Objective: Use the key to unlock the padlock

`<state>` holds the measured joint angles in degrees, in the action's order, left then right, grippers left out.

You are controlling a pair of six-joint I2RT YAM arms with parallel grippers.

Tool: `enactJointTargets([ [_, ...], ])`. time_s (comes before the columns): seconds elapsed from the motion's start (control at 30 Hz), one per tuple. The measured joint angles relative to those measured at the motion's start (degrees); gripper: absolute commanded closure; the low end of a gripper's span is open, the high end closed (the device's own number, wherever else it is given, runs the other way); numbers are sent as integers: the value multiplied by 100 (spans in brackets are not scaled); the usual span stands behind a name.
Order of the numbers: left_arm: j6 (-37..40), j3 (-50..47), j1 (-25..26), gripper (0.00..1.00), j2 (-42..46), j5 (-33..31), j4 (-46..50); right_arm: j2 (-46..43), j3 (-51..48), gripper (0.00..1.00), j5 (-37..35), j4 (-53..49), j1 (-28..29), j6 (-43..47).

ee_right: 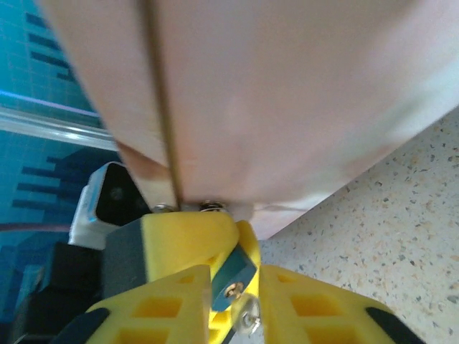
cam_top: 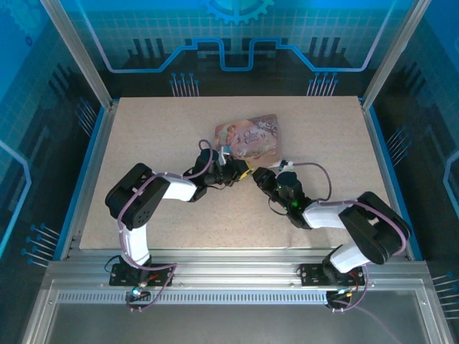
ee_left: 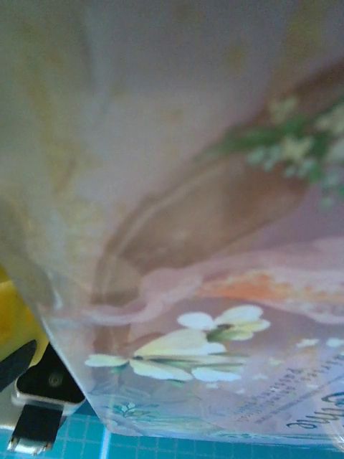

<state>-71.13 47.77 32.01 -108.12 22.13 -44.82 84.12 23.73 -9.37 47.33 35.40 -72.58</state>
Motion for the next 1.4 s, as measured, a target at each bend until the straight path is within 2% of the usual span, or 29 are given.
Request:
enactJointTargets([
  [0.17, 90, 2, 4, 91, 48, 24, 160, -841, -219, 70, 299, -531, -136, 251],
  [0.37, 101, 2, 4, 91, 63, 24, 208, -1093, -321, 71, 876, -962, -374, 431],
  [0.73, 98, 2, 4, 91, 87, 37, 256, -422, -341, 75, 1692, -737, -428, 459],
  [1.23, 96, 2, 7, 91, 87, 44, 256, 160, -87, 77, 1847, -260, -435, 262],
  [1.4, 94, 2, 9, 91, 87, 39, 254, 219, -28, 83, 1871, -227, -435, 210],
])
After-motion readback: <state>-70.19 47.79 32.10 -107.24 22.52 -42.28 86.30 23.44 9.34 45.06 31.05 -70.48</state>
